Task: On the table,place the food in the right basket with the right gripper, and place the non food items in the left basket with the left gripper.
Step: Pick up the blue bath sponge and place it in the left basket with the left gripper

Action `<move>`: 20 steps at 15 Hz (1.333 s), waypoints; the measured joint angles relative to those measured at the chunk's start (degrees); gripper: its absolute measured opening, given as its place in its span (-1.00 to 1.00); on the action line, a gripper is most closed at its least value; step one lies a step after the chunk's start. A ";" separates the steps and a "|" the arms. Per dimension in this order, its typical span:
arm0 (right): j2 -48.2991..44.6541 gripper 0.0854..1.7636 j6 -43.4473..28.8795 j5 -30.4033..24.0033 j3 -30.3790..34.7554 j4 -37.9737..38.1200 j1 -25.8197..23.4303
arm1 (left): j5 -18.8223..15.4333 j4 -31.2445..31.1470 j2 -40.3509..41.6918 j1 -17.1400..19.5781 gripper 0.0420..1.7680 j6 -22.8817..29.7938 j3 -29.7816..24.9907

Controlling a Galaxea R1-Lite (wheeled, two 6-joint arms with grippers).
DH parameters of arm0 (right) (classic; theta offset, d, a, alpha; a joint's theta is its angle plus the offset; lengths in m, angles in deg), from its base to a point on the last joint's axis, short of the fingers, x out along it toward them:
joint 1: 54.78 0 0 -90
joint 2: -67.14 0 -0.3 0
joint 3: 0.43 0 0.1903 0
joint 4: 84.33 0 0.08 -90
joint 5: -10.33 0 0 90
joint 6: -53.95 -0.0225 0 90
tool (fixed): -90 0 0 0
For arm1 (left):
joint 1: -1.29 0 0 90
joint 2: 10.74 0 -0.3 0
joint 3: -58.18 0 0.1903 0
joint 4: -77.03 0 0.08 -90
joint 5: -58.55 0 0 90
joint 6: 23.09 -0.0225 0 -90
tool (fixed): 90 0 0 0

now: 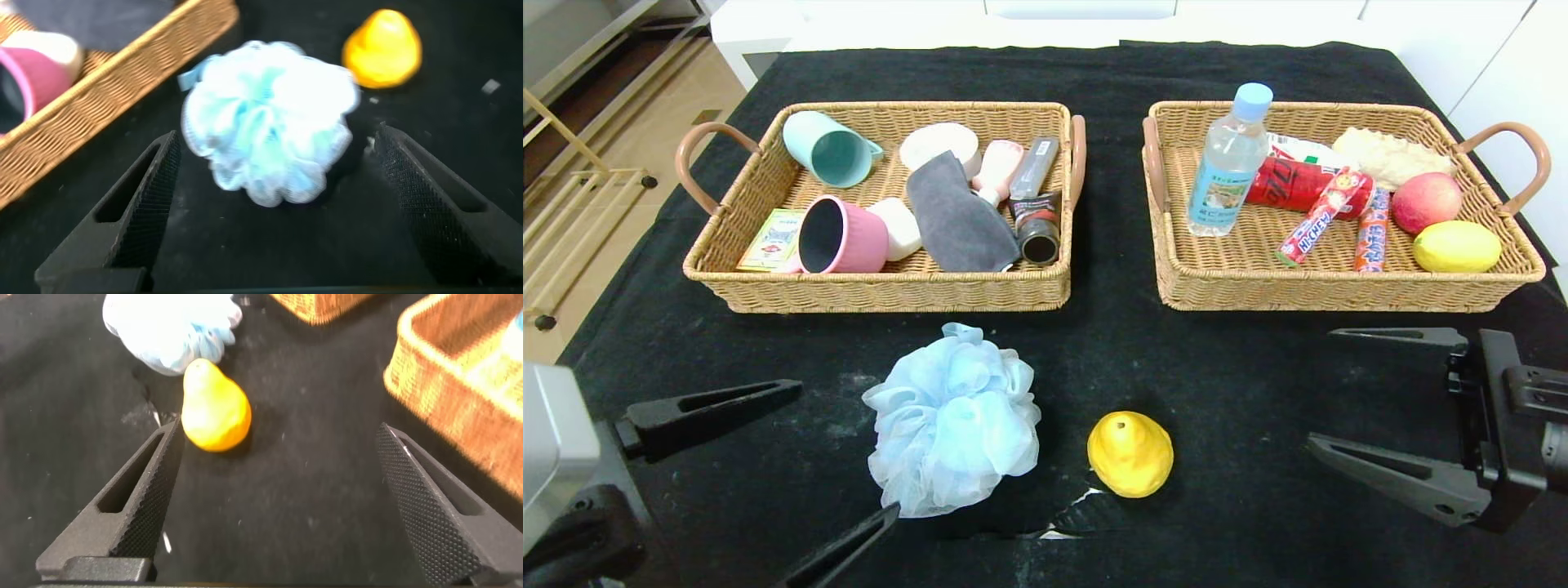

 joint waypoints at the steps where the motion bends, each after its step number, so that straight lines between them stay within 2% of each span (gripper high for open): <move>1: -0.13 0.92 -0.44 -0.02 0.35 -0.09 0.11 | 1.78 -0.24 -0.96 0.28 0.94 1.73 1.27; 3: -0.22 0.92 -0.83 -0.02 0.46 -0.09 0.33 | 5.84 -0.24 -3.43 0.54 0.94 6.42 3.73; 6: 0.17 0.92 -1.32 -0.04 0.51 -0.06 -0.11 | 9.97 -0.55 -7.58 0.61 0.94 12.84 7.52; 8: 0.17 0.92 -2.62 -0.04 0.41 -0.05 -0.09 | 14.41 -0.85 -10.64 0.63 0.94 16.42 9.92; 10: -0.02 0.92 -2.73 -0.02 0.40 -0.06 0.05 | 17.64 -3.41 -13.92 0.50 0.94 21.65 12.68; 14: -0.52 0.92 -2.84 0.02 0.60 -0.05 0.52 | 17.49 -15.43 -18.20 -0.71 0.94 33.50 19.96; 16: -0.59 0.92 -2.91 0.00 0.63 0.06 0.71 | 16.75 -17.54 -19.71 -1.73 0.94 34.41 21.48; 20: -0.57 0.92 -2.95 0.02 0.66 0.06 0.79 | 16.26 -17.35 -23.08 -2.58 0.94 34.79 20.61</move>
